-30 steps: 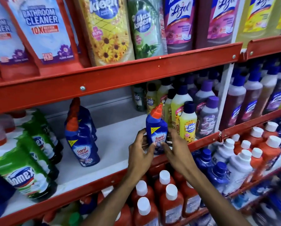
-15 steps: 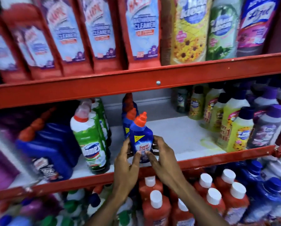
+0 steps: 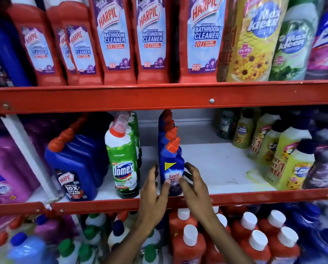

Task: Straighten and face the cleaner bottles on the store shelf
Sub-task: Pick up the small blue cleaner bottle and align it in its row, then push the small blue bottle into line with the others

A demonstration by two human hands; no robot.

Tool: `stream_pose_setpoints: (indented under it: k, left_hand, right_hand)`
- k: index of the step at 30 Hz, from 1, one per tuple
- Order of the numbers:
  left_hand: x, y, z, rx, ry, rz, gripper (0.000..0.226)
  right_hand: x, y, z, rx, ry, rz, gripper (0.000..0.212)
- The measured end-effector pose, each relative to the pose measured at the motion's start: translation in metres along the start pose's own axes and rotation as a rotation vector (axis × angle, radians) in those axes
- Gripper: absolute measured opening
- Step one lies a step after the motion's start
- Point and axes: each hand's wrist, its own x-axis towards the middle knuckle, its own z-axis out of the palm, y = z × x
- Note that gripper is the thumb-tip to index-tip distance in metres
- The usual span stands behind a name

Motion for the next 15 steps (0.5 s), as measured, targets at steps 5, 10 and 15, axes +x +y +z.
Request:
stream_pose_setpoints:
  k: [5, 10, 15]
  left_hand:
    - [0.006, 0.004, 0.011, -0.154, -0.026, -0.141, 0.06]
    - [0.008, -0.001, 0.019, -0.142, -0.052, -0.194, 0.051]
    - [0.011, -0.001, 0.02, -0.147, -0.078, -0.187, 0.05]
  right_hand:
    - [0.012, -0.006, 0.01, 0.197, -0.113, 0.165, 0.046]
    - [0.013, 0.001, 0.016, 0.205, -0.126, 0.134, 0.043]
    - [0.014, 0.004, 0.015, 0.207, -0.107, 0.116, 0.041]
